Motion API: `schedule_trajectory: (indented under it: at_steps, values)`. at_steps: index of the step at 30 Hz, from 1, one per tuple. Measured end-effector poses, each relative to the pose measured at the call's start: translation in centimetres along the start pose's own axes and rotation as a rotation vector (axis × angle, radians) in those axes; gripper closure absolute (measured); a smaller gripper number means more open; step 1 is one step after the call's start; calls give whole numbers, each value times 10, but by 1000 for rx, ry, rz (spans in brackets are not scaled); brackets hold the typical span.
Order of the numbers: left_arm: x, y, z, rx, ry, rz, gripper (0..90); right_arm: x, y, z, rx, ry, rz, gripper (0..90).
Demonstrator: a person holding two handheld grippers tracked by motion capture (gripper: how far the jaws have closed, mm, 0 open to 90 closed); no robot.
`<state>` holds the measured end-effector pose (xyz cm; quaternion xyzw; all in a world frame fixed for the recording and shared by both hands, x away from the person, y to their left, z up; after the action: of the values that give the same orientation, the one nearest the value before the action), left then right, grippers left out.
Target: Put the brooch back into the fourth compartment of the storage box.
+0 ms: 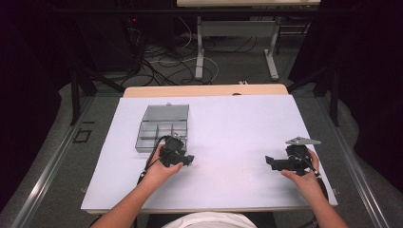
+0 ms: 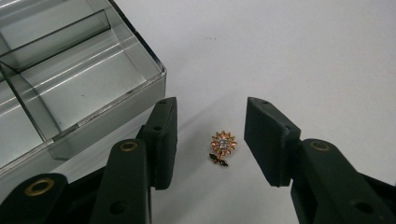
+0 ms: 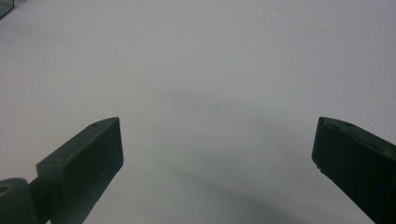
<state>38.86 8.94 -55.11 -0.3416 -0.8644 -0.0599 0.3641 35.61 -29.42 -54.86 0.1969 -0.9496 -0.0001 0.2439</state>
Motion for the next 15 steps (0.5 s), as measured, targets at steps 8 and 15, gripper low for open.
schedule_trajectory:
  at_steps: [8, 15]
  values:
    - [-4, -1, 1, 45, 34, 21, 592, 0, 0, 0, 5, 1, -7, 19]
    - [-8, -2, 2, 66, 49, 28, 622, -1, 0, 1, 5, 2, -7, 19]
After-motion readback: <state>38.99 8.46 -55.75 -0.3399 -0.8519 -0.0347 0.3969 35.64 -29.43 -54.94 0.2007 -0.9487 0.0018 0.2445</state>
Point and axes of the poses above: each handheld gripper's, and its own axes: x roughly backward along the jaws, z roughly out of its underside, y roughly to its left, the point moved 3 cm from there along -x, roughly forward along the jaws, and after that the axes turned 13 degrees about -y, right-handed, at the moved point
